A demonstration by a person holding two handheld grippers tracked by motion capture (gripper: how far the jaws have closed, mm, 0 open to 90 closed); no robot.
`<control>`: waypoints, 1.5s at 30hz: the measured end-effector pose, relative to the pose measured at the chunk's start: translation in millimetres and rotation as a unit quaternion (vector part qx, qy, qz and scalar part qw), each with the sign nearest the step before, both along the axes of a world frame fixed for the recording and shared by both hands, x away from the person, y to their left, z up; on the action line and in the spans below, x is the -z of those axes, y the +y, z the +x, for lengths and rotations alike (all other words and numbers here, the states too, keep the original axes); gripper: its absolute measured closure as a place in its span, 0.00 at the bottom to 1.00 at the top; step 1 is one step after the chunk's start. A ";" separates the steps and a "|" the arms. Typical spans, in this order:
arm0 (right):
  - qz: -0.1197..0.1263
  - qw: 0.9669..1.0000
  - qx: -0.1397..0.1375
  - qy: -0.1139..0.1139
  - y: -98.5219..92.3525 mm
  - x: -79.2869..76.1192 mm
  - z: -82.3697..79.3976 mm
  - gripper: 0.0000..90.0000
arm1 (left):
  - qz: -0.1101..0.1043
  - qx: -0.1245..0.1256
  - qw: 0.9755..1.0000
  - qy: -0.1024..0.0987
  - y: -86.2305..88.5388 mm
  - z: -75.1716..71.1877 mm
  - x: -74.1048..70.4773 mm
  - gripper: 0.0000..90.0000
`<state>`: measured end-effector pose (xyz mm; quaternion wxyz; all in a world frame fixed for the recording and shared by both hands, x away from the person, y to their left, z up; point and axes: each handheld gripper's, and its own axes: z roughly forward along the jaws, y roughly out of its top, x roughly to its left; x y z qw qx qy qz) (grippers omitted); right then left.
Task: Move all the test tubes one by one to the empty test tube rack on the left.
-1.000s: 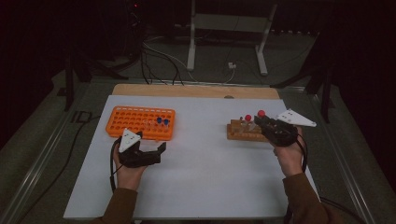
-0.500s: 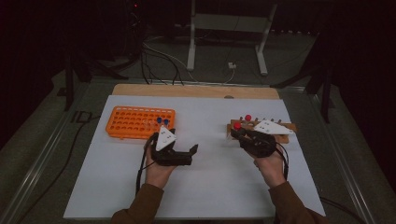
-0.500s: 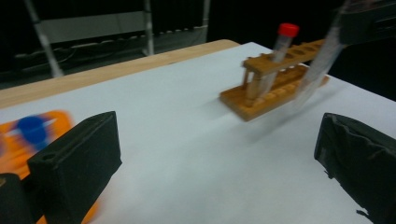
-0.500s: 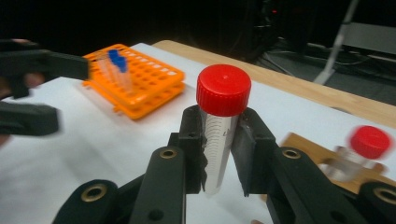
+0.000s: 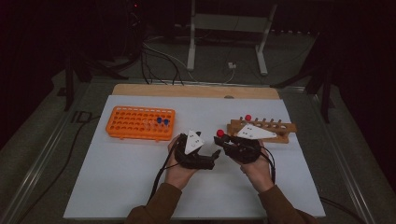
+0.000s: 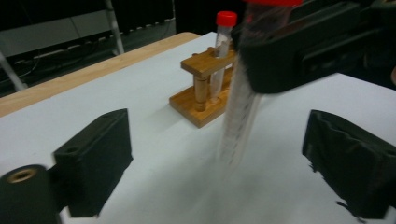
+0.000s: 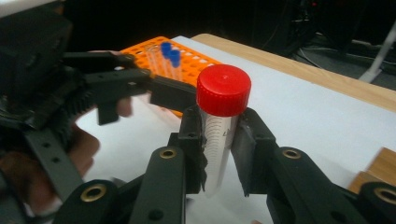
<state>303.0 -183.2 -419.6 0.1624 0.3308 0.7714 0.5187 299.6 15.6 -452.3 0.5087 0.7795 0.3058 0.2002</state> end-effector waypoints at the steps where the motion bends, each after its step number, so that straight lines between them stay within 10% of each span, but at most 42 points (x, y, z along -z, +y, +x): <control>1: 0.000 1.000 -0.001 0.001 1.6 -0.1 -0.6 0.83 | 0.000 0.000 1.000 0.000 -0.5 -0.4 0.0 0.16; 18: 0.002 1.000 -0.013 0.004 10.0 0.8 -1.8 0.83 | 0.010 0.023 0.999 -0.021 3.3 -6.5 -2.1 0.81; 23: 0.004 1.000 -0.012 0.007 8.9 0.3 -2.2 0.81 | 0.012 0.025 0.999 -0.022 3.4 -6.9 -1.9 0.83; 37: 0.008 1.000 0.021 -0.004 -12.7 -1.9 -2.2 0.29 | 0.008 -0.009 1.000 -0.011 27.5 -2.0 0.9 0.83; 45: -0.010 0.998 0.063 -0.004 -30.8 7.3 -1.6 0.16 | -0.004 -0.031 0.999 -0.013 48.7 -1.0 -5.5 0.83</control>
